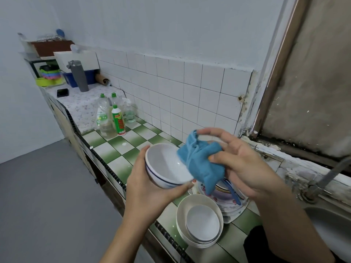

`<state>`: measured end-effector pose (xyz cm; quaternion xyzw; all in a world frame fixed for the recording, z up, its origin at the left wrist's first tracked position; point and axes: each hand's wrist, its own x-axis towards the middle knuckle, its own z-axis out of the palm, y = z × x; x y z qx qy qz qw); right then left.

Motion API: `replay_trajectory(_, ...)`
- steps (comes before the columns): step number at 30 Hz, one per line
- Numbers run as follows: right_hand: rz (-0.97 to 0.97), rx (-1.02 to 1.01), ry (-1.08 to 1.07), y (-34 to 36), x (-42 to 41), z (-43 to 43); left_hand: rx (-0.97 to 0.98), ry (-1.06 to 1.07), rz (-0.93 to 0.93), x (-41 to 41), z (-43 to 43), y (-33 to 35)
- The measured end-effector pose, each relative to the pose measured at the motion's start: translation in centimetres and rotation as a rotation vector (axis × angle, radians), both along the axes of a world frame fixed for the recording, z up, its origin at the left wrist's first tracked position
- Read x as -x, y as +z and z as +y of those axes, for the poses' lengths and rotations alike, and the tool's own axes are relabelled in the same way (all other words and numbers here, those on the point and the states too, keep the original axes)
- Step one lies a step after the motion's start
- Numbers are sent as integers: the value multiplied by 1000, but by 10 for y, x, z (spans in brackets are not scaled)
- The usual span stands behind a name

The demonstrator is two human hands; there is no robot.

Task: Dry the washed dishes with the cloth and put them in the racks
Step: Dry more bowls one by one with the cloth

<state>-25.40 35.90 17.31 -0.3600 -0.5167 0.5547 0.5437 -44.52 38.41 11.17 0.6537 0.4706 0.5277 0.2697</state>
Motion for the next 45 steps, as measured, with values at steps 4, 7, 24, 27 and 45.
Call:
replay_trajectory(4,-210,-75,-316,-8,-8,3,159,45,-213,4,12,5)
replay_trajectory(7,-448,-112,-462,-18,-3,5,253,-25,-332,3,20,10)
replay_trajectory(24,-903,-368,-875,-30,12,-6,603,-644,-433,-15,46,37)
replay_trajectory(27,-823,-119,-931,-29,7,-16,437,-741,-301,-15,47,32)
replay_trajectory(45,-478,154,-1111,-45,-30,-157,-249,-768,180,-102,-50,21)
